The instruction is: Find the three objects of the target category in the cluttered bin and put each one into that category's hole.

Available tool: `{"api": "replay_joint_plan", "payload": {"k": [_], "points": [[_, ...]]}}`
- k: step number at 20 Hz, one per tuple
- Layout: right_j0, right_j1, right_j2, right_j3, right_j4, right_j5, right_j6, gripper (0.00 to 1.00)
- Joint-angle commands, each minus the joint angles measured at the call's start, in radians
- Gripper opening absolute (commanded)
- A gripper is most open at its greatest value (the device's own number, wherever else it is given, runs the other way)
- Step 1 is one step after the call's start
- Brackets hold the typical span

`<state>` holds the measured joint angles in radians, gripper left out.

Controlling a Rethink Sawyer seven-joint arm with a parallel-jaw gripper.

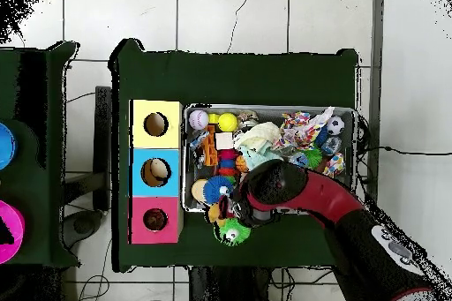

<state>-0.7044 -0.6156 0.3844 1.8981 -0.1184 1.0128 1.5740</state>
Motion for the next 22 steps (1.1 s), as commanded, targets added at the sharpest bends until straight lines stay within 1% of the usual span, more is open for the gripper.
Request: {"api": "replay_joint_plan", "payload": {"k": [1, 8, 12, 15, 18, 22], "points": [[-0.033, -0.078, 0.064, 0.063, -0.164, -0.202, -0.134, 0.00], [-0.043, -0.066, 0.081, 0.046, -0.175, -0.200, -0.102, 0.00], [-0.067, -0.081, 0.103, 0.060, -0.166, -0.230, -0.088, 0.00], [-0.076, -0.076, 0.118, 0.057, -0.159, -0.270, -0.068, 0.00], [-0.095, -0.091, 0.139, 0.092, -0.128, -0.294, -0.040, 0.00], [-0.121, -0.090, 0.181, 0.116, -0.067, -0.319, 0.001, 0.00]]}}
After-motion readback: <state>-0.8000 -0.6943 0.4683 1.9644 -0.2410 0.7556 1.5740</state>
